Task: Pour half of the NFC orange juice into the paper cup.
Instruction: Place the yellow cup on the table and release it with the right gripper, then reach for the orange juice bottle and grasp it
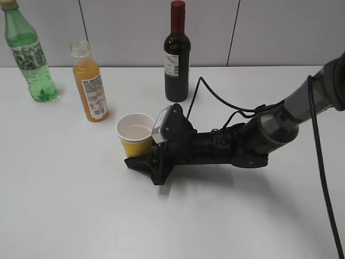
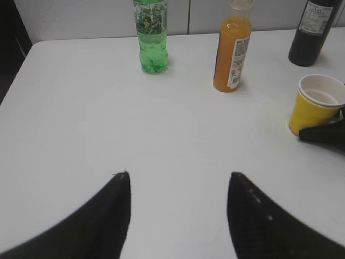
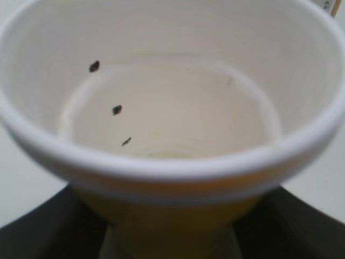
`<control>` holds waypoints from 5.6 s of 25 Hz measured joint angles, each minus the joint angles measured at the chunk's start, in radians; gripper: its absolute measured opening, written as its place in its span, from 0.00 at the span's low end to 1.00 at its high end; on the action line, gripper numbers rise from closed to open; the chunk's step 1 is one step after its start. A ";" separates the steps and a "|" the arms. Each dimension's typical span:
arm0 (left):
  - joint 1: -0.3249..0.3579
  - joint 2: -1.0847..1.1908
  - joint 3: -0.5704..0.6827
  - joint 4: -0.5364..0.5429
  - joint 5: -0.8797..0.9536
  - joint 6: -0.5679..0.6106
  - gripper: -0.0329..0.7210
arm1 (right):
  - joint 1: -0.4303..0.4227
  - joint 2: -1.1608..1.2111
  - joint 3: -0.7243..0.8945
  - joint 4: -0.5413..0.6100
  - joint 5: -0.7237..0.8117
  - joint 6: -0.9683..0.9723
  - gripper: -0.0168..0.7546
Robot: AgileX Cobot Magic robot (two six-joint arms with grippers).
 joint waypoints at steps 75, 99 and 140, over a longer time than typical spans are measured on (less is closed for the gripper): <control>0.000 0.000 0.000 -0.001 0.000 0.000 0.62 | -0.427 -0.831 -0.314 0.870 2.062 -0.369 0.79; 0.000 0.000 0.000 -0.001 0.000 0.000 0.62 | -0.427 -1.807 0.627 0.914 1.875 -0.372 0.79; 0.000 0.000 0.000 -0.001 0.000 0.000 0.62 | -0.427 -2.397 0.720 0.914 1.917 -0.419 0.79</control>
